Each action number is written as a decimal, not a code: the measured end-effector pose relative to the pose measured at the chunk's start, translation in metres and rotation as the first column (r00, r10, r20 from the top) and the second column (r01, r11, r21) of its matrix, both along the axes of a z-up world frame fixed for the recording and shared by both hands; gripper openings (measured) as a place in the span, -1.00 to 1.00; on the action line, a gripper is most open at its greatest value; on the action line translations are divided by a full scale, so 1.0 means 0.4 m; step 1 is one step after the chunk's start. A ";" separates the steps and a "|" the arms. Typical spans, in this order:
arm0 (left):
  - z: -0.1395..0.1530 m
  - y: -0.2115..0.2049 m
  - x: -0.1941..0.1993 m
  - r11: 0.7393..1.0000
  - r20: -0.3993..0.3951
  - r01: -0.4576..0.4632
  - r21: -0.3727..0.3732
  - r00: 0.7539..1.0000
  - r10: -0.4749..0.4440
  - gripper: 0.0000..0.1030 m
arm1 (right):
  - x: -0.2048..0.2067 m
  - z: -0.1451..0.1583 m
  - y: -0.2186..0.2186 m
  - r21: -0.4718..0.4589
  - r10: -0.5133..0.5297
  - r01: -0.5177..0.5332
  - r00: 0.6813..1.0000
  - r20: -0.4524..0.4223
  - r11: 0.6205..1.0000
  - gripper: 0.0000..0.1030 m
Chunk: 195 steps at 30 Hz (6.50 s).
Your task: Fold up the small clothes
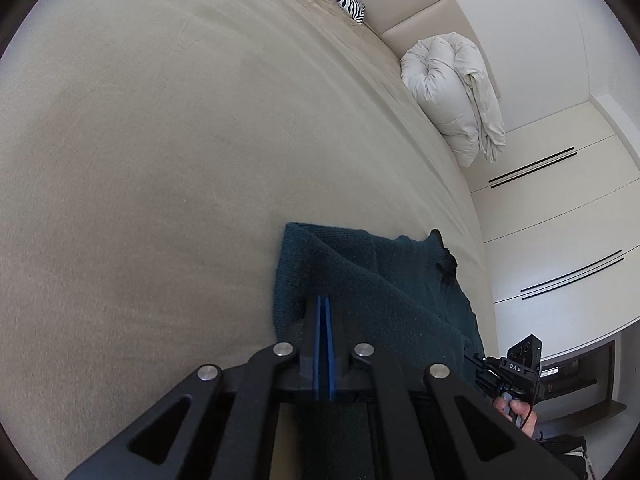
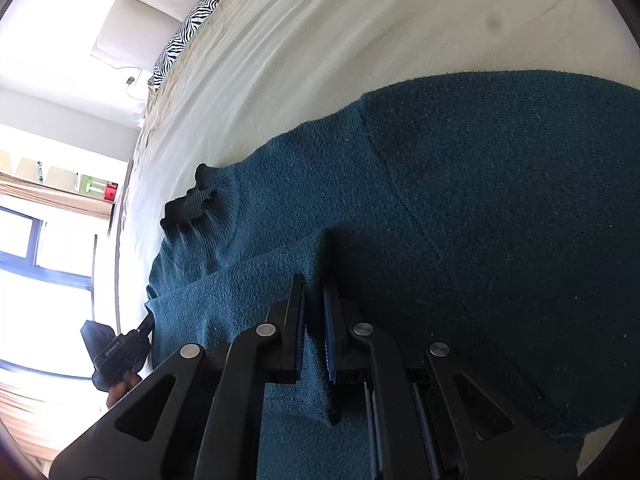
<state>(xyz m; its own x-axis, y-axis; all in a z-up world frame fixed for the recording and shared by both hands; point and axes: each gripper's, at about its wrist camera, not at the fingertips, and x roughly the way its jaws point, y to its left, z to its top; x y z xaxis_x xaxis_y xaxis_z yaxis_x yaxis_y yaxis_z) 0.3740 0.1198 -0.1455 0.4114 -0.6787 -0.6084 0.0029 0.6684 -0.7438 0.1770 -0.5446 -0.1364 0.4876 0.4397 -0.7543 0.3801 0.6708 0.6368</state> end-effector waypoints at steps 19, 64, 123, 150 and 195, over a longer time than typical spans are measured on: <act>0.052 -0.051 -0.215 0.991 0.075 0.080 0.104 0.993 -0.088 -0.76 | -0.078 0.021 0.010 -0.032 -0.008 0.009 1.000 0.012 0.999 -0.83; 0.180 -0.447 -0.370 0.986 0.131 0.163 0.015 0.978 -0.164 0.24 | -0.453 0.394 -0.232 -0.518 -0.055 0.211 0.952 0.300 0.829 -0.83; 0.234 -0.403 -0.198 0.878 0.279 0.092 0.470 0.928 -0.247 -0.82 | -0.584 0.080 0.106 -0.156 0.097 -0.063 0.971 0.219 0.986 0.32; 0.092 -0.411 -0.174 0.925 0.175 0.119 0.362 0.965 -0.193 -0.79 | -0.389 0.025 -0.181 0.239 -0.351 0.290 0.894 0.278 0.927 0.06; 0.019 -0.359 -0.105 0.972 0.205 0.113 0.204 0.966 -0.155 -0.64 | -0.153 0.005 -0.317 0.353 -0.143 0.065 0.970 0.198 0.934 0.11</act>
<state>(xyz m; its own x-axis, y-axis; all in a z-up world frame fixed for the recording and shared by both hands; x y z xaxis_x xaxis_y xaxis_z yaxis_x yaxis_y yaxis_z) 0.3322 -0.0238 -0.1380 0.4615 -0.6177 -0.6367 0.2500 0.7792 -0.5748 0.1159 -0.6712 -0.1343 0.6792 0.5889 -0.4380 0.2623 0.3626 0.8943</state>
